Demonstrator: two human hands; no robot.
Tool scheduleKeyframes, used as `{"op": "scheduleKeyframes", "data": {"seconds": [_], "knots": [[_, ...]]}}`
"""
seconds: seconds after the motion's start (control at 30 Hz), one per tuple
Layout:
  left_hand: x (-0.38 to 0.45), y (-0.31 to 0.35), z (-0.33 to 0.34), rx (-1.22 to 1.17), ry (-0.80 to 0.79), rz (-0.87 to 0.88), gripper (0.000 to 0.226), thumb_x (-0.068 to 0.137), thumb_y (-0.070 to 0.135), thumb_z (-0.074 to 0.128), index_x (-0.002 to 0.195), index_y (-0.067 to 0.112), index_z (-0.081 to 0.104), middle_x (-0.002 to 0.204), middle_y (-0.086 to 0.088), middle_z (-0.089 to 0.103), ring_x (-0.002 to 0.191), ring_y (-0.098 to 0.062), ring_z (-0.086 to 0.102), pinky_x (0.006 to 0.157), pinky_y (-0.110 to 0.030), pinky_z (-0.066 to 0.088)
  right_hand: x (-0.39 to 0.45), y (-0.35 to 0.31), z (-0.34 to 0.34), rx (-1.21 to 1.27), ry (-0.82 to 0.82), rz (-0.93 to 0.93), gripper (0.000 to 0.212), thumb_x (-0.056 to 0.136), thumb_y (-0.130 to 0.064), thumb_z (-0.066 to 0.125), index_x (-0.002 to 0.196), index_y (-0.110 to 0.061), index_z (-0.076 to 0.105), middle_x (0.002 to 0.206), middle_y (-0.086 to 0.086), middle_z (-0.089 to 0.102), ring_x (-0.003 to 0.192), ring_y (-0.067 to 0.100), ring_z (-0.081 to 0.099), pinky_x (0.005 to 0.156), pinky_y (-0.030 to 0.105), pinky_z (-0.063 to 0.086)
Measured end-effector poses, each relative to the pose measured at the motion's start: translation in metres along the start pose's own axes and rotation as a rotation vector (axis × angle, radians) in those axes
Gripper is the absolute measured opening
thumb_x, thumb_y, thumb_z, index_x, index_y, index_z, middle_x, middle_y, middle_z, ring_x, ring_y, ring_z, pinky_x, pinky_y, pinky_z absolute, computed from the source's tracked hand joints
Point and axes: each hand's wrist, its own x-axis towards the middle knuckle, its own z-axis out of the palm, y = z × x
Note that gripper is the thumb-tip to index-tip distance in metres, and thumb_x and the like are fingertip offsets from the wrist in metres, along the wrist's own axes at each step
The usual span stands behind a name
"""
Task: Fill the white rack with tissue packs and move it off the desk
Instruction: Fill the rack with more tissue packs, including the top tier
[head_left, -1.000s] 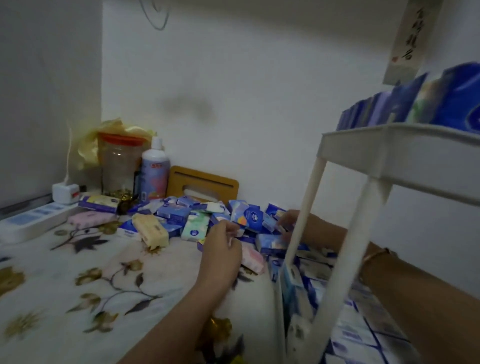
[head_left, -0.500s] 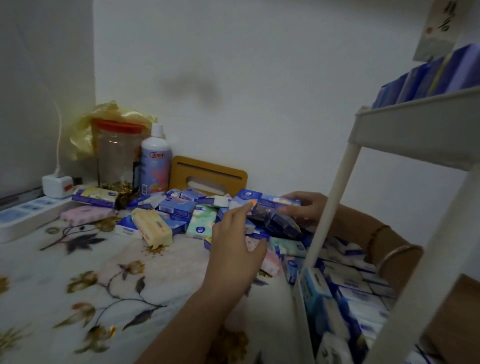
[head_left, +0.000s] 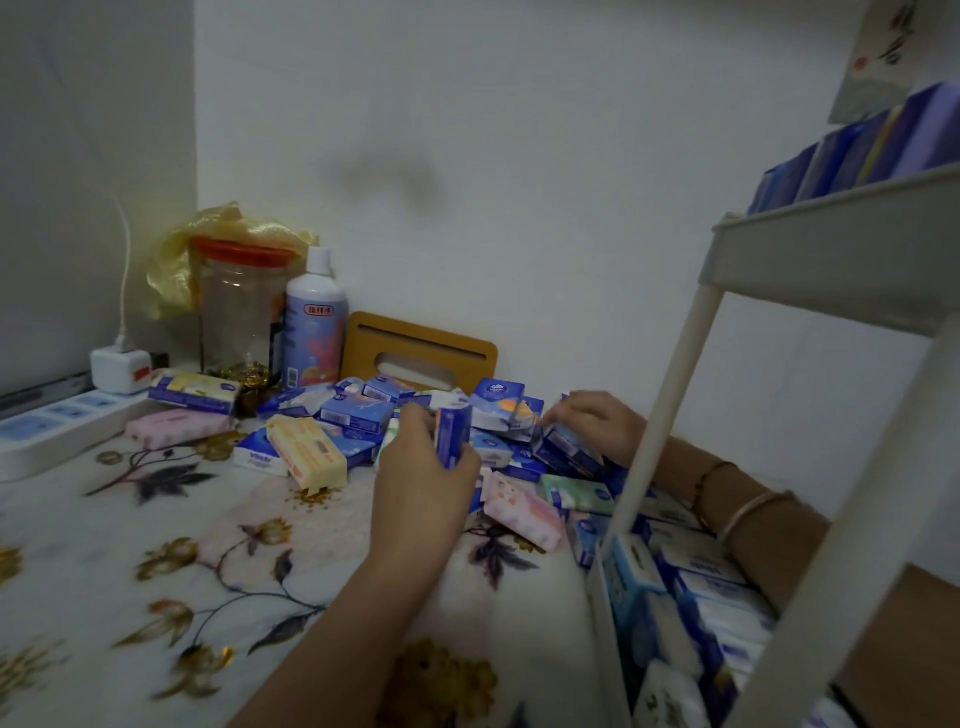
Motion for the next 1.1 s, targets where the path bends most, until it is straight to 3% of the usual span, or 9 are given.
{"op": "scheduleKeyframes", "data": {"seconds": [0.1, 0.2, 0.37, 0.5, 0.67, 0.8, 0.93, 1.03, 1.1], "knots": [[0.002, -0.002, 0.002, -0.087, -0.001, -0.047, 0.024, 0.09, 0.018, 0.061, 0.101, 0.016, 0.04, 0.082, 0.007, 0.056, 0.067, -0.005, 0.056, 0.05, -0.018, 0.039, -0.006, 0.001, 0.008, -0.16, -0.275, 0.144, 0.027, 0.099, -0.034, 0.043, 0.101, -0.035, 0.07, 0.145, 0.006, 0.046, 0.146, 0.023, 0.013, 0.119, 0.036, 0.011], [0.003, -0.001, 0.002, -0.136, -0.007, -0.076, 0.028, 0.092, 0.016, 0.057, 0.113, 0.014, 0.038, 0.084, 0.01, 0.055, 0.069, -0.003, 0.058, 0.046, -0.014, 0.041, -0.006, -0.003, 0.012, -0.289, -0.333, 0.136, 0.033, 0.1, -0.036, 0.04, 0.123, -0.031, 0.062, 0.156, 0.007, 0.025, 0.148, 0.023, -0.001, 0.115, 0.028, 0.01], [0.002, -0.003, 0.004, -0.148, -0.035, -0.074, 0.027, 0.095, 0.011, 0.052, 0.115, 0.017, 0.035, 0.083, 0.011, 0.054, 0.068, -0.002, 0.055, 0.047, -0.012, 0.042, -0.004, 0.01, 0.018, -0.528, -0.315, 0.07, 0.037, 0.098, -0.04, 0.041, 0.134, -0.041, 0.047, 0.157, 0.017, 0.013, 0.144, 0.031, 0.019, 0.116, 0.036, 0.019], [0.002, -0.007, 0.005, -0.151, -0.044, -0.084, 0.037, 0.095, 0.01, 0.05, 0.125, 0.019, 0.03, 0.085, 0.005, 0.057, 0.071, -0.006, 0.058, 0.055, -0.02, 0.044, -0.003, 0.015, 0.016, -0.75, -0.269, -0.023, 0.039, 0.092, -0.038, 0.049, 0.13, -0.031, 0.045, 0.153, 0.016, 0.021, 0.136, 0.035, 0.035, 0.11, 0.038, 0.033], [0.002, -0.006, 0.004, -0.175, -0.011, -0.056, 0.053, 0.096, 0.008, 0.048, 0.138, 0.028, 0.024, 0.111, -0.003, 0.057, 0.093, -0.018, 0.063, 0.073, -0.027, 0.053, 0.0, 0.02, 0.009, -0.941, 0.0, -0.061, 0.028, 0.087, -0.02, 0.057, 0.111, -0.014, 0.044, 0.121, 0.012, 0.044, 0.091, 0.033, 0.059, 0.069, 0.036, 0.046], [0.002, -0.006, 0.006, -0.207, -0.026, -0.024, 0.05, 0.096, 0.007, 0.047, 0.135, 0.03, 0.027, 0.111, -0.003, 0.057, 0.096, -0.018, 0.063, 0.08, -0.033, 0.055, 0.0, 0.024, 0.007, -0.568, 0.237, -0.052, 0.016, 0.081, -0.007, 0.058, 0.086, -0.011, 0.044, 0.09, 0.012, 0.05, 0.067, 0.028, 0.051, 0.059, 0.033, 0.041], [0.001, -0.002, 0.008, -0.294, -0.086, -0.05, 0.046, 0.093, 0.0, 0.05, 0.121, 0.031, 0.028, 0.094, 0.007, 0.052, 0.084, -0.012, 0.063, 0.065, -0.021, 0.055, -0.008, 0.008, -0.012, -0.012, 0.418, 0.096, 0.032, 0.08, 0.002, 0.064, 0.082, -0.016, 0.038, 0.072, 0.0, 0.043, 0.058, 0.009, 0.041, 0.047, 0.012, 0.037], [-0.002, 0.002, 0.008, -0.293, -0.098, -0.024, 0.044, 0.091, -0.002, 0.05, 0.116, 0.028, 0.028, 0.09, 0.005, 0.056, 0.078, -0.013, 0.064, 0.057, -0.012, 0.049, -0.019, -0.002, -0.033, 0.316, 0.36, 0.308, 0.038, 0.085, 0.002, 0.062, 0.074, -0.024, 0.038, 0.075, 0.001, 0.046, 0.062, 0.009, 0.046, 0.055, 0.017, 0.042], [-0.009, 0.007, 0.006, -0.246, -0.103, 0.014, 0.043, 0.092, 0.001, 0.052, 0.116, 0.029, 0.029, 0.091, 0.009, 0.055, 0.078, -0.003, 0.06, 0.057, -0.009, 0.047, -0.026, -0.002, -0.045, 0.352, 0.304, 0.432, 0.029, 0.089, 0.002, 0.057, 0.073, -0.019, 0.044, 0.076, 0.009, 0.054, 0.054, 0.015, 0.056, 0.046, 0.017, 0.047]]}}
